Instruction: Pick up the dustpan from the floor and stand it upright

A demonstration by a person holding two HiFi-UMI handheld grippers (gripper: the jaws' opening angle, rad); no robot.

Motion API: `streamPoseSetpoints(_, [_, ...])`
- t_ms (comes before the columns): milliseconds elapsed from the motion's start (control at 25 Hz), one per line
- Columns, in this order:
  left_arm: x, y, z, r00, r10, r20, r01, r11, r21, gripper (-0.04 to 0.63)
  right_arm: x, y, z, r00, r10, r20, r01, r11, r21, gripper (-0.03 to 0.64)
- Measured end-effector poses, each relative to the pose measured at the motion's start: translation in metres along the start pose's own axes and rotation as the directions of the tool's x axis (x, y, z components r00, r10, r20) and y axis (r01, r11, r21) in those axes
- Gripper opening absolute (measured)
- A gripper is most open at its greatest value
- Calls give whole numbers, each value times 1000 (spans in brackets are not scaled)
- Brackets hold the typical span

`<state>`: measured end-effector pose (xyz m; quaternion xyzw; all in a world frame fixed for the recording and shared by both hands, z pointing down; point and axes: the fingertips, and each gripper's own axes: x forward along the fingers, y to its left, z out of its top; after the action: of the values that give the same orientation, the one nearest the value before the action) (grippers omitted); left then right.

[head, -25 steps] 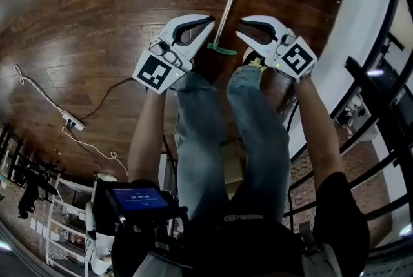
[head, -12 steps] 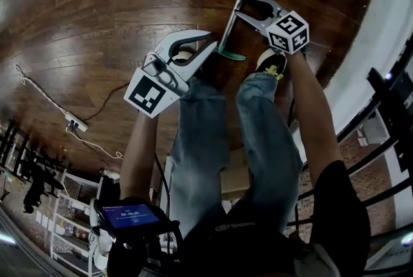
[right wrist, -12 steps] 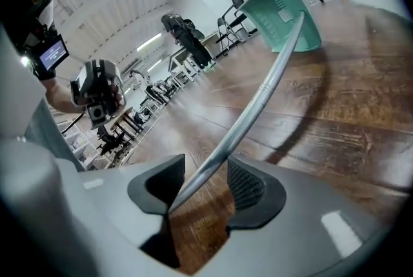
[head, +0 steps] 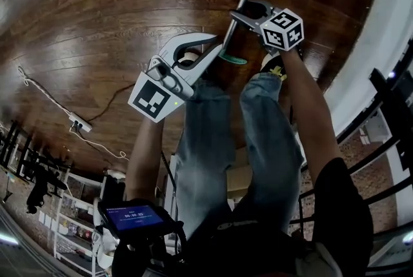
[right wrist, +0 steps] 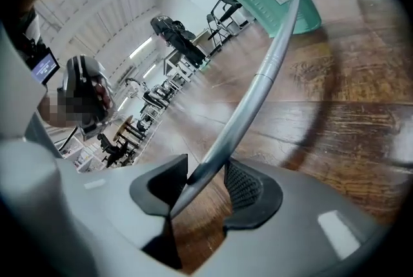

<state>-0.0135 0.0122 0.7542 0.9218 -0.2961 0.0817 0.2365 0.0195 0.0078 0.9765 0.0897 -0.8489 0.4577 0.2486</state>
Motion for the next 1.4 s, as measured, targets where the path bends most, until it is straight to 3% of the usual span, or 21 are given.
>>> streamPoseSetpoints(120, [-9, -6, 23, 1000, 8, 13, -8, 1000, -11, 37, -19, 33, 24, 997, 63, 50, -65, 997, 48, 189])
streamPoseSetpoints(280, [-22, -27, 87, 999, 9, 51, -8, 1000, -19, 37, -61, 90, 63, 987, 141, 75, -153, 972, 181, 202])
streamPoseSetpoints(480, [-39, -56, 195, 996, -21, 90, 18, 999, 29, 34, -118, 169, 123, 971, 208, 117, -237, 892, 385, 207])
streamPoseSetpoints(560, [-46, -64, 236, 992, -25, 121, 20, 999, 45, 34, -137, 203, 140, 957, 248, 148, -289, 827, 483, 207])
streamPoseSetpoints(640, [-52, -73, 271, 990, -30, 135, 22, 998, 57, 34, -155, 234, 151, 939, 287, 190, -343, 733, 587, 207])
streamPoseSetpoints(720, [-56, -80, 302, 989, -33, 143, 22, 997, 76, 34, -172, 256, 160, 918, 311, 246, -392, 626, 674, 207])
streamPoseSetpoints(880, [-54, -94, 351, 986, -42, 160, 23, 992, 123, 32, -204, 281, 171, 868, 310, 388, -487, 372, 790, 207])
streamPoseSetpoints(960, [-53, -93, 365, 985, -39, 168, 18, 992, 125, 31, -209, 282, 171, 854, 296, 427, -504, 273, 819, 212])
streamPoseSetpoints(1000, [-52, -92, 371, 984, -37, 176, 15, 992, 123, 31, -210, 279, 169, 852, 288, 436, -505, 239, 829, 215])
streamPoseSetpoints(1080, [-45, -94, 375, 983, -42, 177, 19, 992, 128, 31, -212, 271, 156, 856, 284, 432, -495, 211, 843, 216])
streamPoseSetpoints(1160, [-36, -96, 376, 986, -51, 160, 29, 990, 137, 29, -217, 264, 149, 850, 301, 432, -501, 209, 840, 223])
streamPoseSetpoints(1240, [-29, -94, 377, 986, -51, 156, 31, 992, 124, 25, -222, 256, 156, 828, 302, 472, -537, 189, 822, 256])
streamPoseSetpoints(1280, [-26, -93, 379, 986, -47, 160, 30, 993, 111, 23, -225, 250, 162, 812, 294, 504, -563, 169, 809, 336])
streamPoseSetpoints(1360, [-21, -92, 381, 985, -45, 167, 31, 996, 86, 23, -233, 235, 177, 777, 268, 570, -615, 132, 777, 359])
streamPoseSetpoints(1400, [-17, -93, 381, 985, -47, 165, 34, 996, 80, 21, -237, 228, 183, 768, 253, 589, -630, 133, 765, 359])
